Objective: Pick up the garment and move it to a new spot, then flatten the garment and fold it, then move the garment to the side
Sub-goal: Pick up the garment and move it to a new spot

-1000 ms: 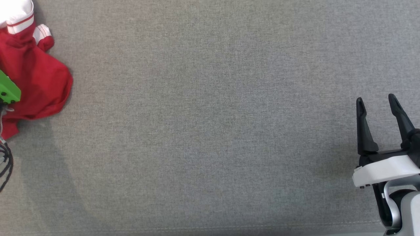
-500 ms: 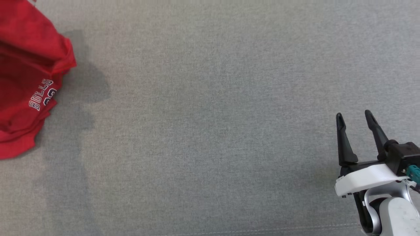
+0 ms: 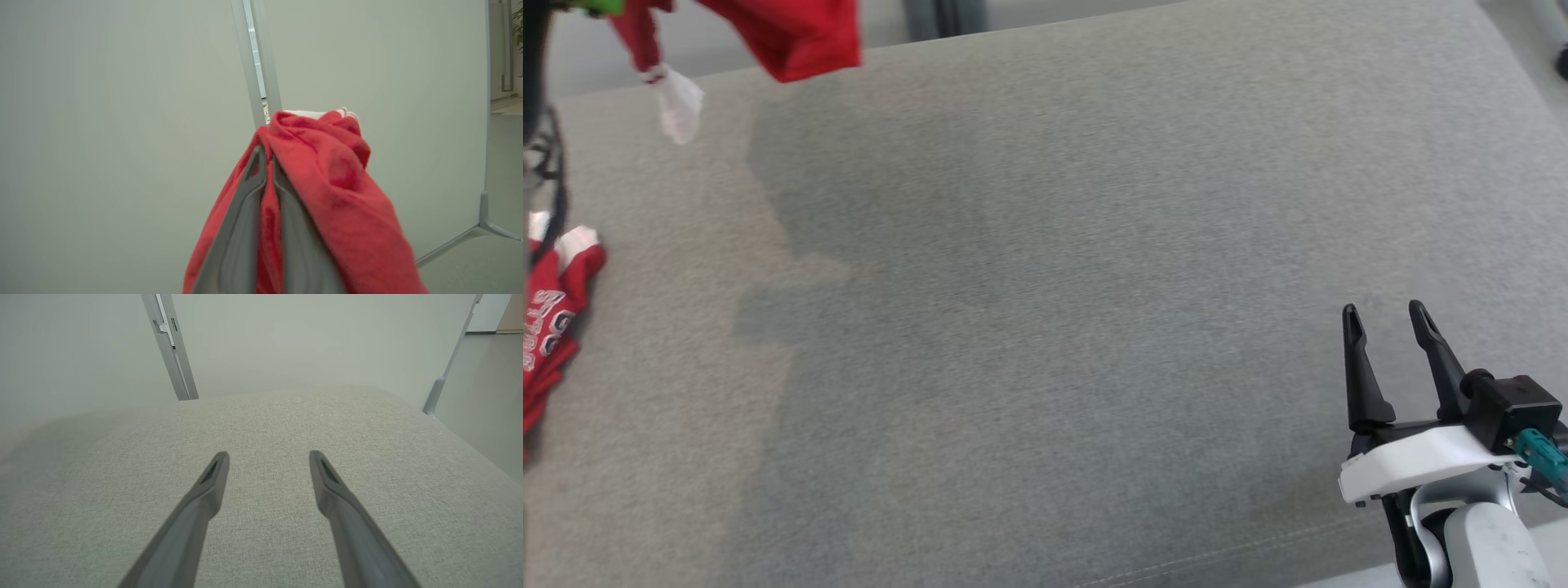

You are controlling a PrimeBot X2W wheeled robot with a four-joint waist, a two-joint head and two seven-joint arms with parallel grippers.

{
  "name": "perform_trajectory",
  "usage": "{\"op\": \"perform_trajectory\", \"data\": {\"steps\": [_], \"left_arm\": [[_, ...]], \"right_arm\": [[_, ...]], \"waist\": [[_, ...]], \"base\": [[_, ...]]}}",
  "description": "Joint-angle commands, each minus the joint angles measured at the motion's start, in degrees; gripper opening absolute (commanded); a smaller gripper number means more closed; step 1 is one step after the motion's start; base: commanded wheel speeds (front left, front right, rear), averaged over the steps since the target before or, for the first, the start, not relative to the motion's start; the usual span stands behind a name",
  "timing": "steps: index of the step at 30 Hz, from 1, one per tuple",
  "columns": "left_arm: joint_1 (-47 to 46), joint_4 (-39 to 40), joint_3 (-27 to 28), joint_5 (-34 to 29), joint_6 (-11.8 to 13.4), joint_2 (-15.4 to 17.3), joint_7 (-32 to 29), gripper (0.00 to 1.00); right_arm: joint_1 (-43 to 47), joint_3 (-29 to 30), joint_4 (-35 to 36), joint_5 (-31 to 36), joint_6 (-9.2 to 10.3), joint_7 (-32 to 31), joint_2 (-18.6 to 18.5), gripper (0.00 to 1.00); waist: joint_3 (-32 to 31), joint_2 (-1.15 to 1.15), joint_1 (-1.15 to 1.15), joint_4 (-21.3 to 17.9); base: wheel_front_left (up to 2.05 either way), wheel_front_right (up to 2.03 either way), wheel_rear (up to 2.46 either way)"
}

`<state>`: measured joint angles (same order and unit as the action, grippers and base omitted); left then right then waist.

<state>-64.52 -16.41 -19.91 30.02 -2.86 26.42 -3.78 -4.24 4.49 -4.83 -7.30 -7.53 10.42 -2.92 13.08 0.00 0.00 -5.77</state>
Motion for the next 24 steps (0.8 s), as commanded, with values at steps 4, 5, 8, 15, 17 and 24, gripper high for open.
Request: {"op": "perform_trajectory", "data": {"steps": [4, 5, 8, 15, 17, 24], "left_arm": [[-1.42, 3.49, -2.70, -0.53, 0.90, -3.67, -1.54, 0.00], [-1.26, 3.77, -3.69, -0.53, 0.72, -4.66, -1.79, 0.00], [-0.18, 3.36, -6.36, -0.80, 0.29, -7.15, -2.17, 0.00], [5.23, -0.72, -12.72, -0.95, -0.72, -12.51, -0.83, 0.00], [7.68, -2.37, -14.13, -0.56, -0.73, -13.92, -0.01, 0.00], [16.82, -9.57, -19.10, -1.48, -1.00, -16.53, 3.68, 0.00]], "right_arm": [[-1.33, -0.88, -1.95, -1.65, 0.08, 1.52, 0.01, 1.00], [-1.57, -1.13, -2.48, -1.90, 0.08, 1.85, 0.03, 1.00], [-2.30, -2.27, -3.57, -2.69, 0.08, 2.56, 0.02, 1.00], [-3.32, -3.00, -5.38, -3.80, 0.08, 3.84, 0.02, 1.00], [-3.48, -3.07, -5.69, -4.03, 0.08, 4.08, 0.02, 1.00], [-4.14, -3.41, -6.56, -4.47, 0.08, 4.59, 0.01, 1.00]], "waist": [[-0.28, 0.00, 0.00, -6.60], [-0.22, 0.00, 0.00, -7.35], [0.02, 0.00, 0.00, -9.44], [1.33, 0.00, 0.00, -11.98], [1.82, 0.00, 0.00, -12.33], [2.68, 0.00, 0.00, -12.56]], "base": [[0.00, 0.00, 0.00], [0.00, 0.00, 0.00], [0.00, 0.00, 0.00], [0.00, 0.00, 0.00], [0.00, 0.00, 0.00], [0.00, 0.00, 0.00]]}}
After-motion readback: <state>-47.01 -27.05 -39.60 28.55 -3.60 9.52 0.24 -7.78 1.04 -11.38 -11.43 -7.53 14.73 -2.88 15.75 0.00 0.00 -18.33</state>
